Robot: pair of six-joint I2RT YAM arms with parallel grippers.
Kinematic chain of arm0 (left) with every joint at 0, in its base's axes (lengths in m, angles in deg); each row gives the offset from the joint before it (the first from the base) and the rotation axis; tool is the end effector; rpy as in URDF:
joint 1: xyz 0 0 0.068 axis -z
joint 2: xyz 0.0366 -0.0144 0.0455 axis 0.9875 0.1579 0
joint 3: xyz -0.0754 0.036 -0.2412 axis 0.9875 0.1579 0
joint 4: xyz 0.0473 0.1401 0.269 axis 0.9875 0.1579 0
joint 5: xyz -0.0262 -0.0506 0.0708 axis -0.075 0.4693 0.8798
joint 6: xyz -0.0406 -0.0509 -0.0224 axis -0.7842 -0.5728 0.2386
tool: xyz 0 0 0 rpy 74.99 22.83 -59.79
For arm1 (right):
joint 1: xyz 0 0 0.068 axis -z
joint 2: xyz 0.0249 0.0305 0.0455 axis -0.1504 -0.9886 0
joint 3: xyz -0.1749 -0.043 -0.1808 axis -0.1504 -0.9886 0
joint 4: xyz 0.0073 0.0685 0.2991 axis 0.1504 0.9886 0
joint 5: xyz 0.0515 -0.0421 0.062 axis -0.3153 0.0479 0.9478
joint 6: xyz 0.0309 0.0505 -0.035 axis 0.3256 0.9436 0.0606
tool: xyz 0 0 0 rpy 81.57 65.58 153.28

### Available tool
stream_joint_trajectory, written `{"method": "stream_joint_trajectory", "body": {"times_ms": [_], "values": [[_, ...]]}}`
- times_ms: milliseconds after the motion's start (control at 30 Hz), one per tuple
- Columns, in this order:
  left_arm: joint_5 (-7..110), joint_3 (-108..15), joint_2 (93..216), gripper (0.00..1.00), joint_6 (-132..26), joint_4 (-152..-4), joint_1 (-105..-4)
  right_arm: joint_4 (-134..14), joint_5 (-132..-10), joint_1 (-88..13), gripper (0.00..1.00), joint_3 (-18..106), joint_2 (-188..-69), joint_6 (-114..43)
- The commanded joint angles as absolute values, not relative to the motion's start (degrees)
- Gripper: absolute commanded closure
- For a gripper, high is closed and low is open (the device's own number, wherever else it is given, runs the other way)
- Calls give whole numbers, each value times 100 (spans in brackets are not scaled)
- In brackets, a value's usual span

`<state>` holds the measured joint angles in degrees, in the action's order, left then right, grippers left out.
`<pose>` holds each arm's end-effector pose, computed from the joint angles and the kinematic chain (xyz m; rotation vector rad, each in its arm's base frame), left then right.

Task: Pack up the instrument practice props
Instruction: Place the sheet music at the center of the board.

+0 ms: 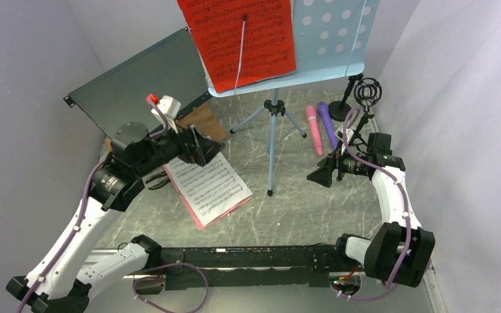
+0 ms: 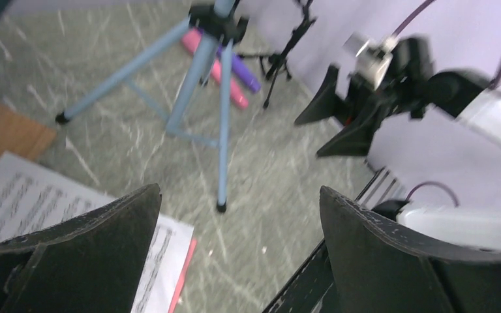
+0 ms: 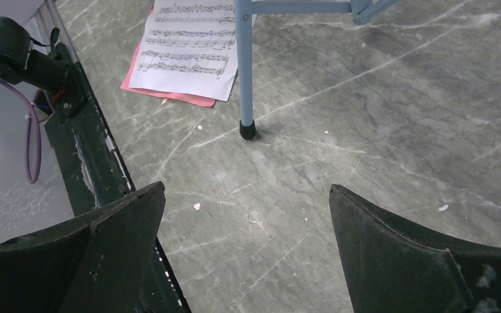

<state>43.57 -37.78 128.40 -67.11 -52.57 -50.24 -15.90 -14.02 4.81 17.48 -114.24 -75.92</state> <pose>0.2126 -0.1442 0.4070 0.2986 1.8092 -0.9552 0.2707 -0.0130 0.2210 -0.6826 1.9893 1.0109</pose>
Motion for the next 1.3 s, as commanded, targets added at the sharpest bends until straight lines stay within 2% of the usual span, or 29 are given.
{"method": "stream_joint_trajectory", "body": {"times_ms": [0, 500, 800, 1267], "values": [[4507, -4497, 13136, 3, -7218, -5463, -5040, -1640, -1329, 505, 0, 1828, -11443, -7775], [4664, -5224, 13757, 2, -8421, -6725, -5181, -1586, -1332, 498, 0, 1823, -11382, -7839], [5286, -5424, 13804, 4, -8341, -6680, -5233, -1585, -1336, 497, 0, 1820, -11382, -7851], [5213, -5580, 14165, 12, -8544, -7315, -5327, -1577, -1348, 489, 0, 1809, -11382, -7868]]}}
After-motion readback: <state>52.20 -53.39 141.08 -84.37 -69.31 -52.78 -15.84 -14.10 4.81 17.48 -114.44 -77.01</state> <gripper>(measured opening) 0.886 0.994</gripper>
